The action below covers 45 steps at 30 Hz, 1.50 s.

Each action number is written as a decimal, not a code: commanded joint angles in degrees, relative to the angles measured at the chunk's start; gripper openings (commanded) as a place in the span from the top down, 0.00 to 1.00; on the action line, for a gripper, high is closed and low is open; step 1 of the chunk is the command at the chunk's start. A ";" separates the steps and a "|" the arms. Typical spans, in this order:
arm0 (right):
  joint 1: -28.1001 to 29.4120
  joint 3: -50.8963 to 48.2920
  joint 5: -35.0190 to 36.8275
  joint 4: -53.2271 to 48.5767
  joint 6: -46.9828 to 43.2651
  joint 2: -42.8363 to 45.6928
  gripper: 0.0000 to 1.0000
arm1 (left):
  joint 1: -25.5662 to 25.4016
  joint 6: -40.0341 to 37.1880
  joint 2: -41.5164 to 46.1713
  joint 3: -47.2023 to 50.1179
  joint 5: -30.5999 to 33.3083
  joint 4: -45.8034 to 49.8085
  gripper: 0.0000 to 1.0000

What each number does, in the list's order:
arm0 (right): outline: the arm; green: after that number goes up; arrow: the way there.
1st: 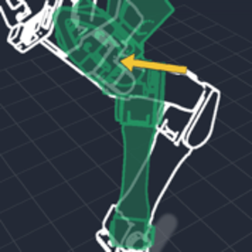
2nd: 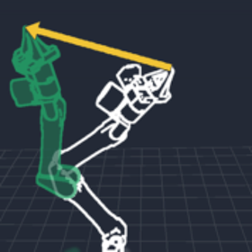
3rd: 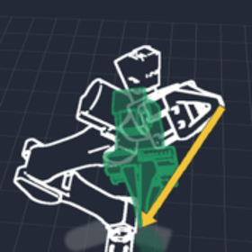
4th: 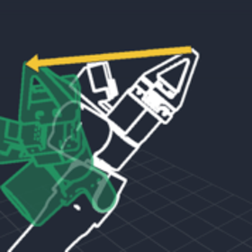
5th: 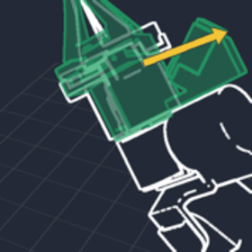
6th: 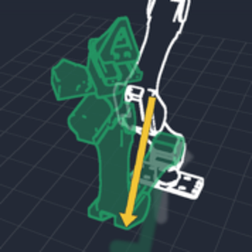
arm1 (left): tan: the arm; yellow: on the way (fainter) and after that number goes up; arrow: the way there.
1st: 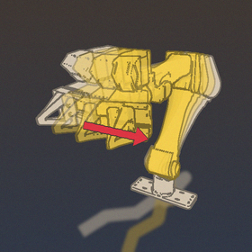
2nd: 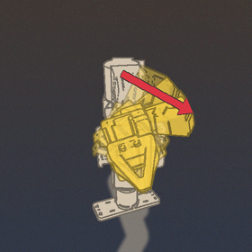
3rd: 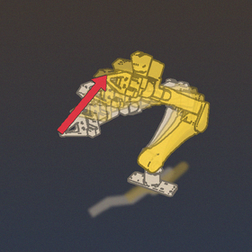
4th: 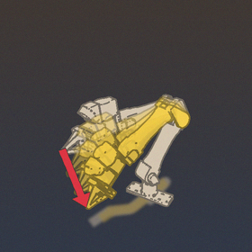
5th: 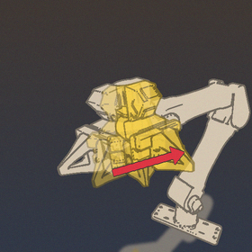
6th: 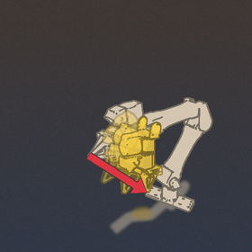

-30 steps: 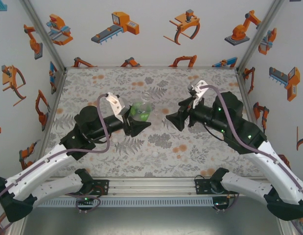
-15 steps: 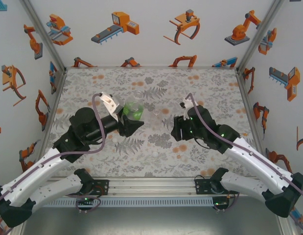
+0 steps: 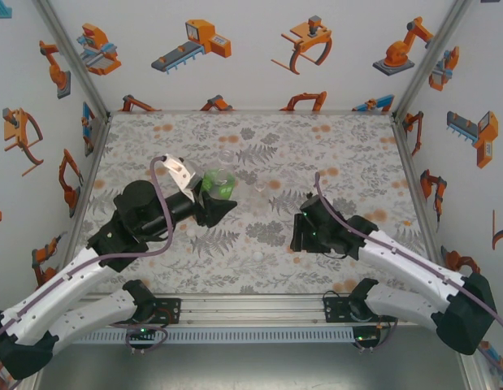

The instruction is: Screw on the bottle caps

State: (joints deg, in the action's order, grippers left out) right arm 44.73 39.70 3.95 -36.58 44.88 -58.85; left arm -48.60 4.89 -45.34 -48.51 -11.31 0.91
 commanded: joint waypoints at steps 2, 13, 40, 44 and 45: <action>0.36 -1.81 0.71 -1.72 4.28 -2.61 0.39 | 0.41 1.33 -0.01 0.68 0.55 -2.11 1.00; 1.40 -2.33 2.36 -0.77 3.73 -11.45 0.42 | 0.43 1.82 -0.49 0.70 0.85 -2.03 1.00; -0.41 3.16 3.39 1.07 -1.68 -19.19 0.64 | 0.61 2.76 -0.38 0.52 0.51 -1.78 1.00; -3.29 6.20 3.00 1.33 -5.35 -22.40 0.65 | 0.57 2.95 0.76 0.87 1.08 -1.41 1.00; -3.86 6.76 2.87 1.50 -6.08 -22.97 0.65 | 0.61 3.07 1.11 1.09 1.26 -1.36 1.00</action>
State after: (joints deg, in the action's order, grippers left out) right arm 42.24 44.16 5.67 -35.05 42.52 -80.51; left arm -48.29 6.83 -45.78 -48.14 -10.37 0.71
